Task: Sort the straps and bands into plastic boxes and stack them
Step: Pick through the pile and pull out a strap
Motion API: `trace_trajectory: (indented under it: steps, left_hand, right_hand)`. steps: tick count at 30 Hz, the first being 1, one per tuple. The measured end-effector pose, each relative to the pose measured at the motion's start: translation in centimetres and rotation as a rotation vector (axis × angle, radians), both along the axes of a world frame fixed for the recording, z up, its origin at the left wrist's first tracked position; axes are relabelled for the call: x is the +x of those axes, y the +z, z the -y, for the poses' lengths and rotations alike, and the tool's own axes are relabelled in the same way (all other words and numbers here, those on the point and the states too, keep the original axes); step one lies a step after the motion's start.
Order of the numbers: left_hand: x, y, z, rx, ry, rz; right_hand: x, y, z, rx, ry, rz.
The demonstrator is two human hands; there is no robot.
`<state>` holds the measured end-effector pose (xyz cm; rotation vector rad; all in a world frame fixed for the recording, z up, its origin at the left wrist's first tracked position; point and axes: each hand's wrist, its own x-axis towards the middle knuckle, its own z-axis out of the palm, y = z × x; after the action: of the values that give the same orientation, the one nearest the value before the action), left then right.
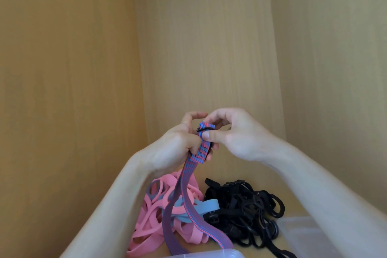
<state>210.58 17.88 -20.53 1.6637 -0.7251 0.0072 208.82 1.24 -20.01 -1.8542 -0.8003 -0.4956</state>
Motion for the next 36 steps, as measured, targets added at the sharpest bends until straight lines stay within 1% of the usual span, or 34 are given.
trace_trajectory:
  steps: [3, 5, 9, 14, 16, 21, 27, 29, 32, 36]
  left_hand:
    - [0.1, -0.1, -0.5, -0.032, -0.102, 0.031]
    - [0.3, 0.0, -0.7, -0.034, -0.128, 0.028]
    - [1.1, -0.2, -0.2, 0.027, -0.027, -0.042]
    - [1.2, 0.2, 0.1, -0.107, -0.057, -0.040]
    - [0.9, 0.4, 0.0, -0.139, -0.071, -0.037]
    - [0.0, 0.4, 0.0, -0.102, -0.072, -0.068]
    - [-0.5, 0.3, -0.6, -0.059, -0.144, -0.090]
    - [-0.8, 0.3, -1.0, -0.049, -0.160, -0.069]
    - [-1.0, 0.1, -1.0, -0.003, -0.125, 0.018]
    - [-1.0, 0.0, -0.8, 0.017, -0.098, 0.030]
  right_hand:
    - [-0.3, 0.3, 0.2, 0.041, 0.012, 0.002]
    - [-0.5, 0.7, 0.6, 0.094, 0.009, 0.029]
    - [-0.5, 1.3, 1.0, 0.173, -0.035, 0.149]
    - [-0.5, 1.3, 0.5, 0.270, -0.066, 0.277]
    - [-0.5, 1.3, 0.3, 0.309, -0.052, 0.298]
    - [-0.3, 1.1, 0.4, 0.379, -0.012, 0.257]
    - [0.2, 0.8, 0.2, 0.546, 0.136, 0.144]
    - [0.4, 0.7, 0.2, 0.564, 0.149, 0.135]
    - [0.6, 0.6, 0.1, 0.575, 0.159, 0.129]
    - [0.8, 0.5, 0.0, 0.573, 0.163, 0.122]
